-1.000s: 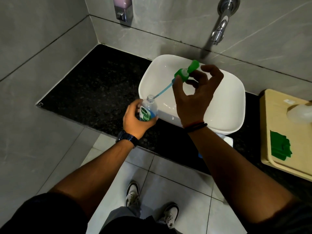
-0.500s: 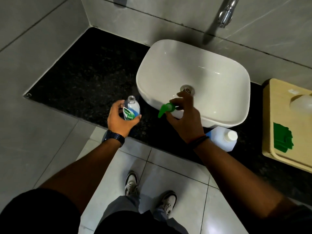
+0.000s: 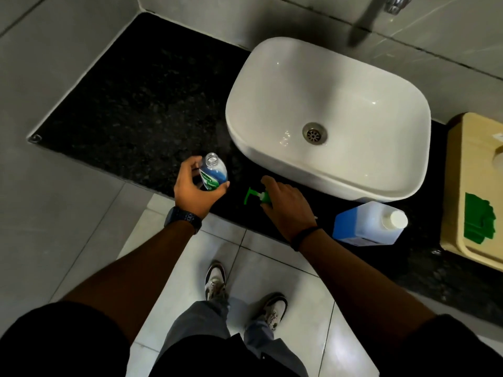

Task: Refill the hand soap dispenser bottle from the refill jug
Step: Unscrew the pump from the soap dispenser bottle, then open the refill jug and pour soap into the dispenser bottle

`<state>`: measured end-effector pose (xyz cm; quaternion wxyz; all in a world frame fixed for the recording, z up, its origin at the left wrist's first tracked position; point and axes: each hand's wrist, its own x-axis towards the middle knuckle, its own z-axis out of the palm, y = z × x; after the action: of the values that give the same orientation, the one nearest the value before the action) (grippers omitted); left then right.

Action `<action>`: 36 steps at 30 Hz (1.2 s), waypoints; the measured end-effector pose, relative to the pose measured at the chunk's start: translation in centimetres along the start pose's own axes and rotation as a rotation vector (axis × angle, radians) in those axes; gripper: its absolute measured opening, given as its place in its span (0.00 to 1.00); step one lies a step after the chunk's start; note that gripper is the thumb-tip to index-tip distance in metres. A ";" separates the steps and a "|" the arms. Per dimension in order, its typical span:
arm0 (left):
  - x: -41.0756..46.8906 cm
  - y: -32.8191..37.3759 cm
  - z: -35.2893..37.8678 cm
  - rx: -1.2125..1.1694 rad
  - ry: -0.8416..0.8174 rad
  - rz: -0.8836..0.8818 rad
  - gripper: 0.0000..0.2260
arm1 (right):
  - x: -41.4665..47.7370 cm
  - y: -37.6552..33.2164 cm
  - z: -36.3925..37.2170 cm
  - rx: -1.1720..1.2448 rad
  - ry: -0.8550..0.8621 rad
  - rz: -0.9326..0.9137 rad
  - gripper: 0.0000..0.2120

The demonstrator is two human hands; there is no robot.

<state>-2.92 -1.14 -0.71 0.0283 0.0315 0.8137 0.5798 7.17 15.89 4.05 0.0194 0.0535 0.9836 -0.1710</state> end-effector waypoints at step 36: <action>-9.6 15.4 12.7 0.114 -0.539 0.541 0.17 | -13.9 13.4 -9.1 0.590 0.575 0.568 0.24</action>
<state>7.97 15.01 9.82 0.0855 0.3978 0.7702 0.4912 22.31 30.17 8.94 -0.2224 0.3675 0.8054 -0.4084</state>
